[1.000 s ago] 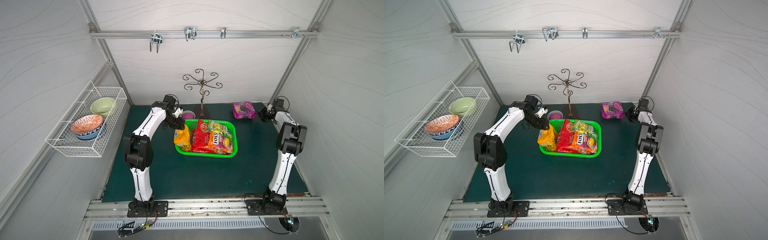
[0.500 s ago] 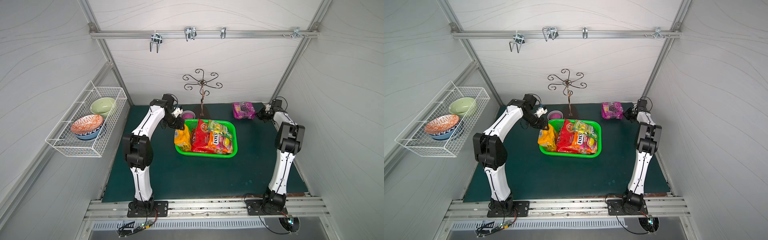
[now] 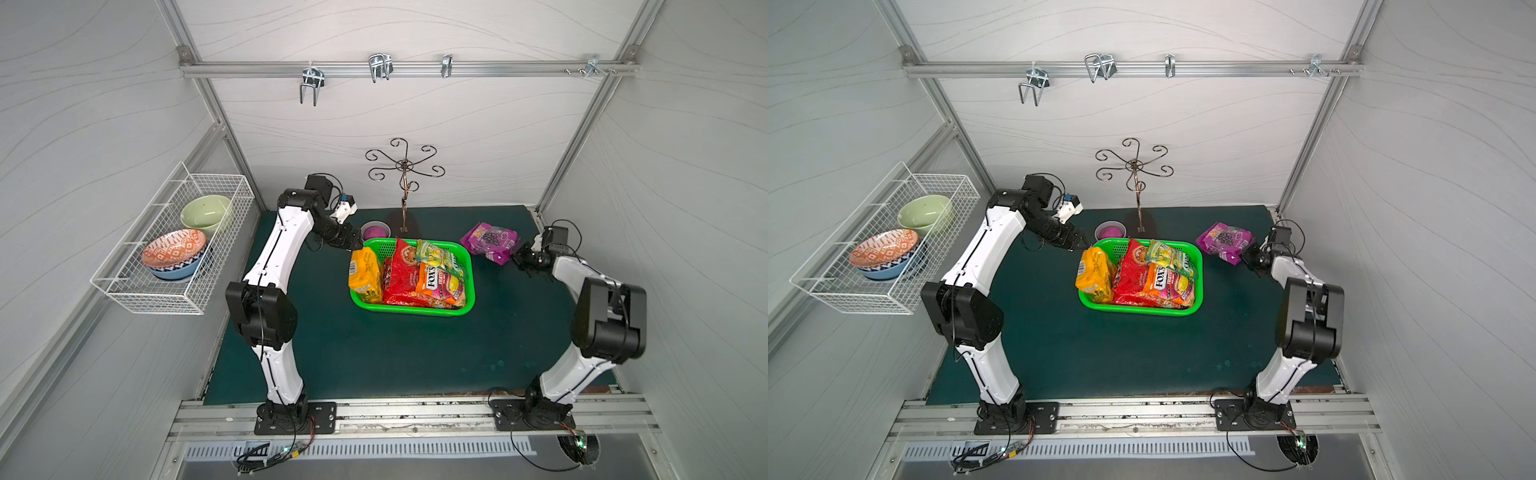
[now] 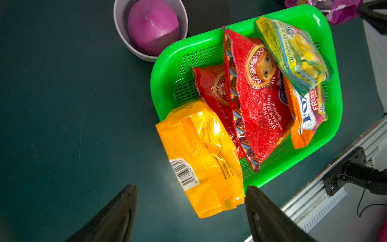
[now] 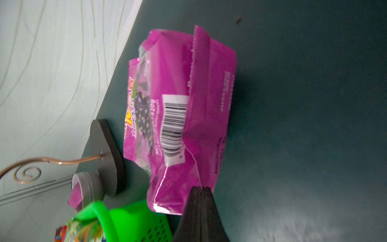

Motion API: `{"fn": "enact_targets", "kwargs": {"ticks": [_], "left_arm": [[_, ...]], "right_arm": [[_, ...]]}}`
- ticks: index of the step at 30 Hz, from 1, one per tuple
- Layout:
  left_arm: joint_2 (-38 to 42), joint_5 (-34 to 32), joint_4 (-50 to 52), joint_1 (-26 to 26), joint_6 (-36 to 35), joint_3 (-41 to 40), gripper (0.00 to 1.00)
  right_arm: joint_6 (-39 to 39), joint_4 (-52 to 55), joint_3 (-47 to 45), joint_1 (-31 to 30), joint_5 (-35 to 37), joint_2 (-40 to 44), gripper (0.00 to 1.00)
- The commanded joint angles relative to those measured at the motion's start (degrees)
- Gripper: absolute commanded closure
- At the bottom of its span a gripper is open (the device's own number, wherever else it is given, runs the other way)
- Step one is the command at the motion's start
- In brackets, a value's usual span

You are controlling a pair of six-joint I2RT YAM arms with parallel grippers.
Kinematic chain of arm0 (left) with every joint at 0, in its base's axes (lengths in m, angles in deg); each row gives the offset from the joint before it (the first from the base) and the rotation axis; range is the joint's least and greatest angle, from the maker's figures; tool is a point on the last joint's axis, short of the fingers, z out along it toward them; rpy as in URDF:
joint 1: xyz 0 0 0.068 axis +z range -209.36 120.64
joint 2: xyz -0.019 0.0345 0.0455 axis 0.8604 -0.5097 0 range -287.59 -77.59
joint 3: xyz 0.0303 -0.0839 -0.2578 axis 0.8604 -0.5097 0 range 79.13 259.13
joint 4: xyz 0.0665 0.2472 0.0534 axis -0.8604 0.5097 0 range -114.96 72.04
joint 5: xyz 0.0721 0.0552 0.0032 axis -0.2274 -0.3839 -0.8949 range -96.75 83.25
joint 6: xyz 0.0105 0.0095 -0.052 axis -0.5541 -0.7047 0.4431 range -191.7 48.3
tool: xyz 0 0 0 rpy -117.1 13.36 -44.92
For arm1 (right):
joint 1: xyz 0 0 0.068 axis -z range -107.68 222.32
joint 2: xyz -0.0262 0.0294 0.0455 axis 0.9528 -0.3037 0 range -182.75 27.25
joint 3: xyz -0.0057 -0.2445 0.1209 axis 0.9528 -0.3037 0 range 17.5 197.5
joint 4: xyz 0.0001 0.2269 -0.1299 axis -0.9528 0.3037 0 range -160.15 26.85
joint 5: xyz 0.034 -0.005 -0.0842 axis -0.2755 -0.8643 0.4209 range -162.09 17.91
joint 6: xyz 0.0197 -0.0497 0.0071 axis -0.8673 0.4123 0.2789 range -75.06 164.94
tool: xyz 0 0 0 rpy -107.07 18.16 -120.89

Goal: Put the candies in the basket
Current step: Pick up the candy at the center of the board.

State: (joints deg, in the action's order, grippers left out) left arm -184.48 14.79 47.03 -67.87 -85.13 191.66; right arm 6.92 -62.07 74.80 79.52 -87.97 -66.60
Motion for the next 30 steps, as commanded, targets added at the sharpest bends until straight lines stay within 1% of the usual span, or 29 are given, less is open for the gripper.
{"fn": "enact_targets", "kwargs": {"ticks": [1, 3, 5, 7, 9, 11, 12, 13, 14, 16, 18, 22, 25, 30], "left_arm": [[2.37, 3.22, -0.05, -0.03, -0.81, -1.55, 0.16], [3.06, 4.01, -0.74, -0.09, -0.59, -3.16, 0.16], [3.87, 4.81, -1.48, -0.09, -0.29, -4.61, 0.16], [4.55, 5.57, -2.23, -0.11, 0.22, -6.18, 0.16], [5.07, 6.26, -2.68, -0.15, 0.50, -6.53, 0.16], [5.54, 6.53, -2.91, -0.32, 0.60, -8.34, 0.16], [5.79, 6.46, -2.95, -0.28, 0.52, -8.54, 0.16], [6.09, 6.42, -3.09, -0.34, 0.45, -8.89, 0.16], [6.37, 6.42, -3.16, -0.34, 0.42, -9.26, 0.16], [7.10, 6.45, -3.43, -0.36, 0.04, -10.25, 0.16], [7.85, 6.25, -3.76, -0.28, -0.27, -11.50, 0.16], [9.07, 6.10, -4.11, -0.30, -0.78, -13.37, 0.16], [9.89, 5.06, -4.35, -0.33, -1.20, -14.16, 0.16], [10.45, 4.48, -4.75, -0.28, -1.42, -15.12, 0.16]], "right_arm": [[-5.21, -0.68, -10.27, -4.05, 3.07, 10.36, 1.00], [-6.76, 1.58, -14.33, -5.52, 2.80, 15.44, 0.77], [-6.54, 4.18, -16.58, -5.58, 2.14, 19.44, 0.76], [-4.41, 9.00, -16.18, -4.08, 2.53, 22.00, 0.76], [-2.96, 12.01, -15.23, -1.15, 0.98, 23.07, 0.77], [-3.16, 12.94, -14.93, 2.70, -3.19, 22.94, 0.78], [-3.17, 12.92, -14.80, 4.25, -5.39, 22.51, 0.78], [-2.59, 13.08, -14.50, 5.25, -6.10, 22.11, 0.78], [-1.50, 13.23, -13.98, 5.49, -6.41, 21.64, 0.76], [0.47, 13.93, -12.14, 5.82, -6.73, 19.60, 0.69], [1.45, 12.94, -10.50, 6.16, -8.37, 16.93, 0.67], [1.89, 9.88, -9.22, 6.16, -5.96, 12.64, 0.67], [3.07, 8.79, -8.19, 6.16, -5.06, 9.76, 0.70], [2.43, 5.42, -8.92, 6.16, -7.48, 6.31, 0.71]]}}
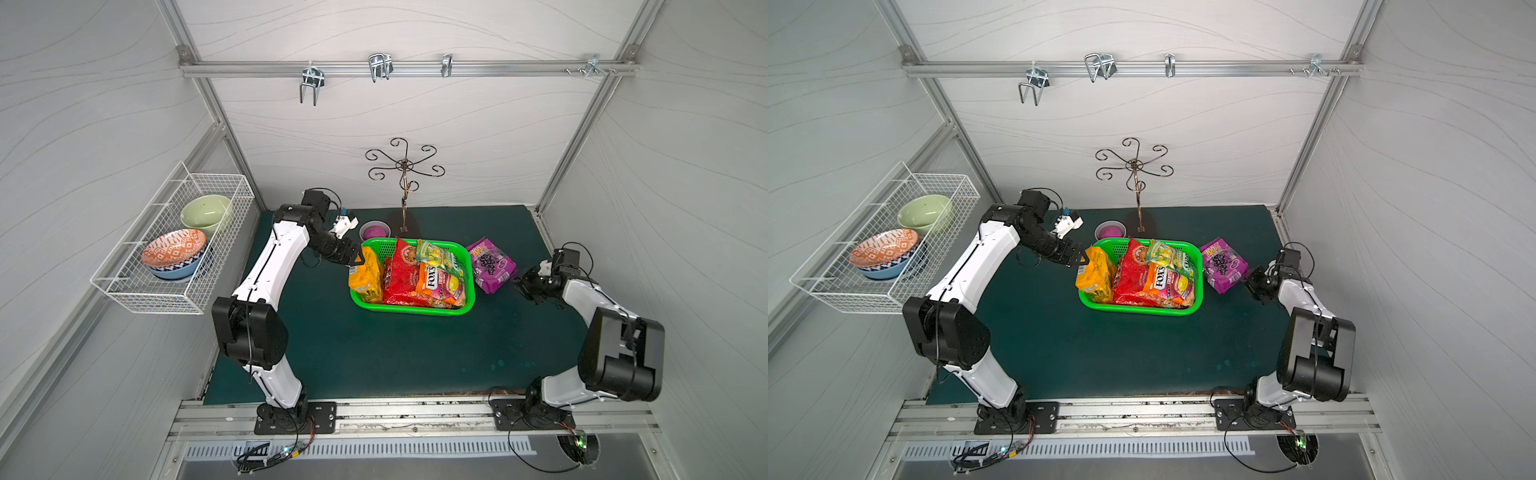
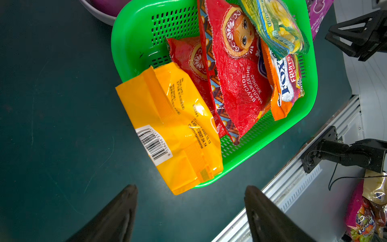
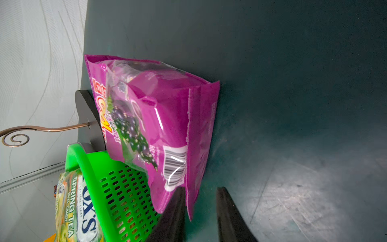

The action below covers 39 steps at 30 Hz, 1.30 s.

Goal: Put the candies in the basket
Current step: Pick up the candy at the center of the board.

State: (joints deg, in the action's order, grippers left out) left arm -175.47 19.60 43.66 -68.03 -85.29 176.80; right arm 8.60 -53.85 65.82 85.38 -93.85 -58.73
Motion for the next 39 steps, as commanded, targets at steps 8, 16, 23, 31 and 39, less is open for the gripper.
{"fn": "enact_targets", "kwargs": {"ticks": [8, 16, 23, 31, 39], "left_arm": [[1.18, -0.06, -1.11, -0.13, -1.27, -0.03, 0.16], [1.49, -0.09, -1.23, -0.14, -1.45, -1.00, 0.16], [1.45, -0.24, -1.12, -0.15, -1.62, -1.08, 0.16], [0.86, -0.09, -1.10, -0.15, -1.62, -1.08, 0.16], [0.59, -0.54, -0.96, -0.16, -1.62, -1.06, 0.16]], "right_arm": [[0.28, -5.30, -1.06, 0.19, -3.62, -2.31, 0.70], [0.64, -6.61, -0.21, -0.23, -4.29, -4.26, 0.68], [1.27, -7.64, 1.04, -0.40, -3.53, -8.93, 0.72], [1.69, -13.03, 0.11, -0.40, -5.06, -14.05, 0.75], [2.01, -15.08, -0.70, -0.51, -5.38, -13.79, 1.00]]}}
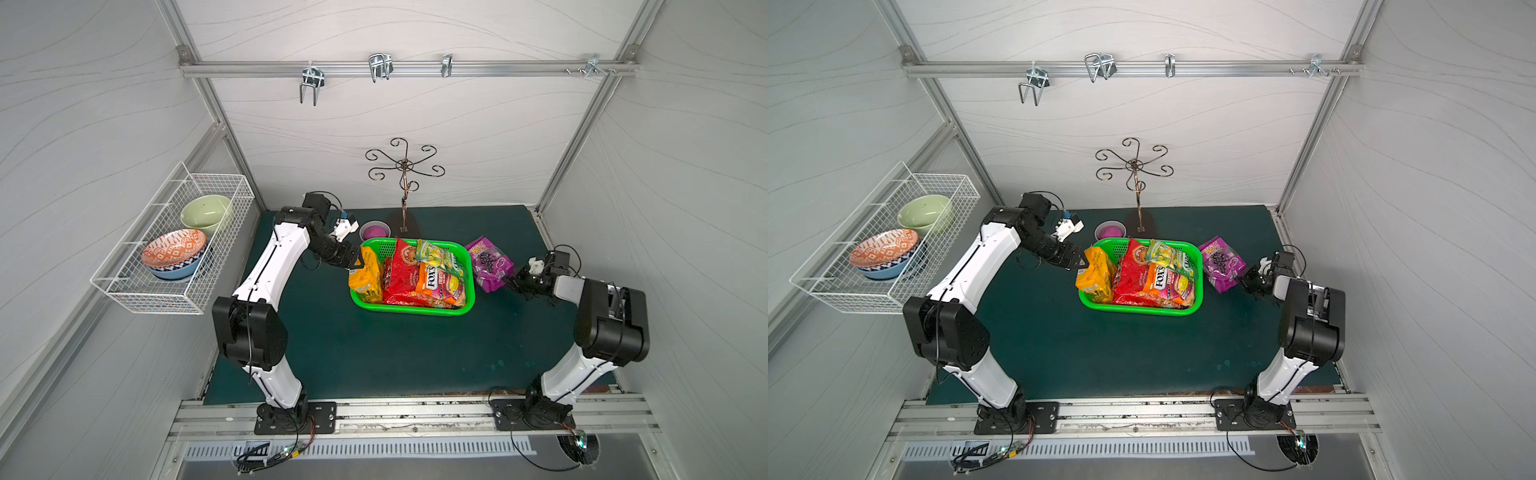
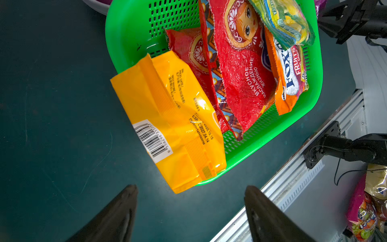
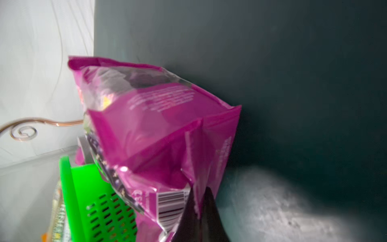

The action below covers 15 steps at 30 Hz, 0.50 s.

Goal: Put the candies in the basket
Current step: Pick up the candy at the center of the board.

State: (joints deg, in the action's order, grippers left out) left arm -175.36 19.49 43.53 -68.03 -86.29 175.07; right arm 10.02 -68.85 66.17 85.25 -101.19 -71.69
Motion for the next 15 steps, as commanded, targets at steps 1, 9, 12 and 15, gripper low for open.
{"fn": "enact_targets", "kwargs": {"ticks": [1, 9, 12, 15], "left_arm": [[0.48, -0.50, -0.81, -0.18, -0.62, 0.65, 0.16], [0.74, -0.50, -0.72, -0.12, -0.79, 0.72, 0.16], [0.60, -0.15, -0.59, -0.15, -0.79, 0.96, 0.16], [0.46, 0.13, -0.54, -0.13, -0.45, 1.48, 0.16]], "right_arm": [[0.54, 0.05, -1.27, -0.47, 2.11, 0.08, 1.00], [1.62, 6.71, -0.86, -1.01, 4.83, 14.57, 1.00], [2.90, 11.05, 2.04, -2.56, 7.56, 21.05, 1.00], [4.79, 15.33, 6.15, -4.88, 11.43, 26.23, 1.00]]}}
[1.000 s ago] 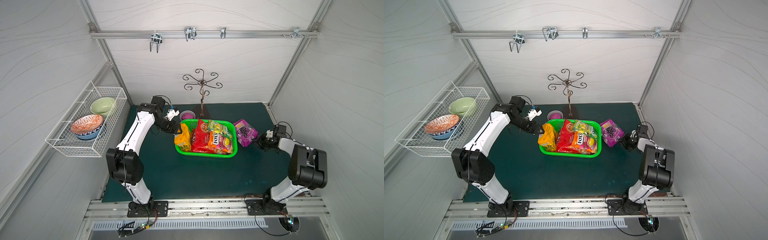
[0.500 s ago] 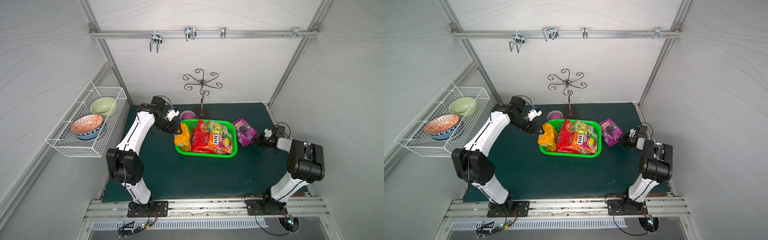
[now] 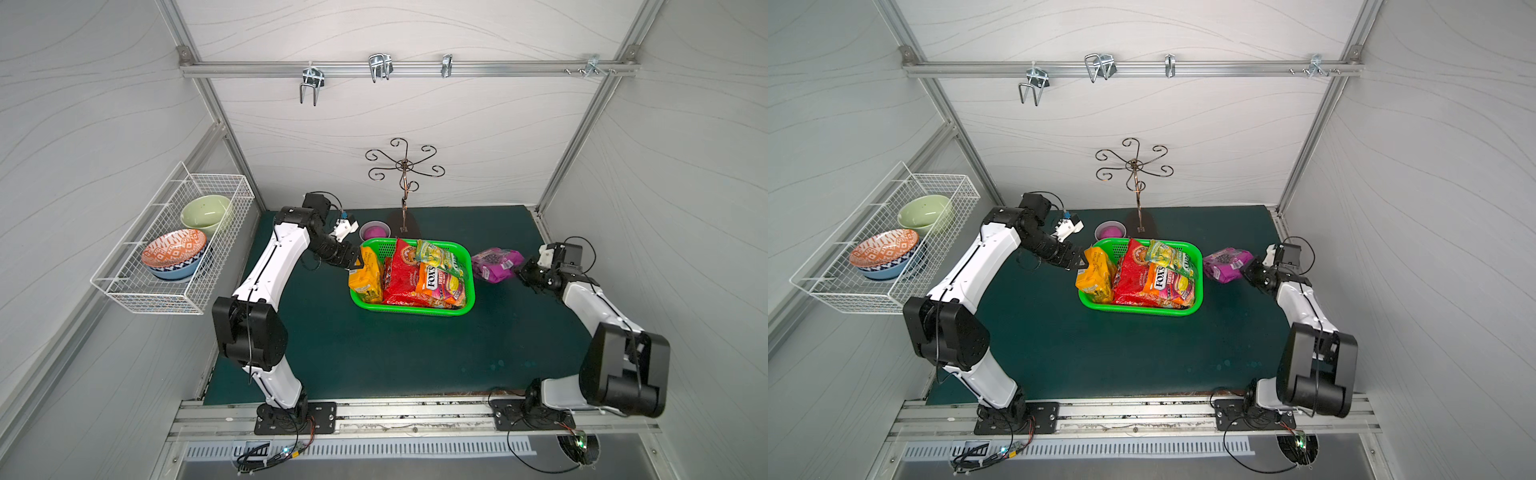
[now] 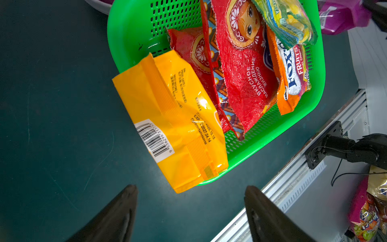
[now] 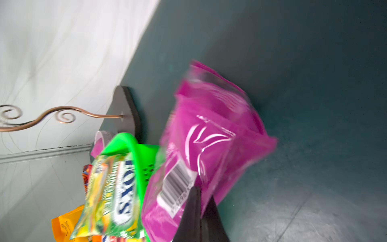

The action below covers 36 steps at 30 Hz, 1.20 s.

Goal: Put the candies in the basket
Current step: Pick up the candy at the center of the board.

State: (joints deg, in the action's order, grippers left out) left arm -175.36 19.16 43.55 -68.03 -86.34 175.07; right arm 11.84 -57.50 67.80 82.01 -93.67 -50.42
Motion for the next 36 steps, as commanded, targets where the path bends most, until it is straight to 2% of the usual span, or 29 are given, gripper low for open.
{"fn": "enact_targets", "kwargs": {"ticks": [1, 7, 13, 17, 21, 24, 33, 36], "left_arm": [[0.42, 0.60, -0.45, -0.13, -0.40, 1.70, 0.16], [-0.72, 0.12, -0.54, -0.17, 0.66, 2.87, 0.16], [-1.95, -4.38, -4.24, -0.17, 4.88, 2.49, 0.16], [-4.20, -5.65, -6.36, -0.13, 7.66, 6.66, 0.15], [-9.91, -7.24, -7.02, -0.14, 9.71, 13.24, 0.15], [-13.90, -7.80, -7.28, -0.12, 11.76, 16.41, 0.18], [-18.13, -9.77, -15.50, -0.41, 15.94, 13.87, 0.24], [-20.98, -11.44, -16.12, -1.12, 14.77, 15.32, 0.27]], "right_arm": [[3.45, 5.03, 6.04, -2.46, 4.87, 6.35, 1.00], [6.26, 11.42, 15.93, -7.65, 9.16, 10.27, 1.00], [8.32, 15.90, 23.28, -13.01, 11.00, 11.91, 1.00], [8.79, 17.13, 28.29, -16.16, 7.52, 10.95, 1.00], [10.28, 18.94, 33.73, -21.19, 7.63, 10.08, 1.00], [10.58, 19.64, 36.06, -23.62, 7.54, 10.13, 1.00], [12.90, 22.29, 38.99, -28.75, 5.59, 10.95, 1.00], [13.89, 22.75, 39.08, -29.61, 5.33, 11.08, 1.00]]}}
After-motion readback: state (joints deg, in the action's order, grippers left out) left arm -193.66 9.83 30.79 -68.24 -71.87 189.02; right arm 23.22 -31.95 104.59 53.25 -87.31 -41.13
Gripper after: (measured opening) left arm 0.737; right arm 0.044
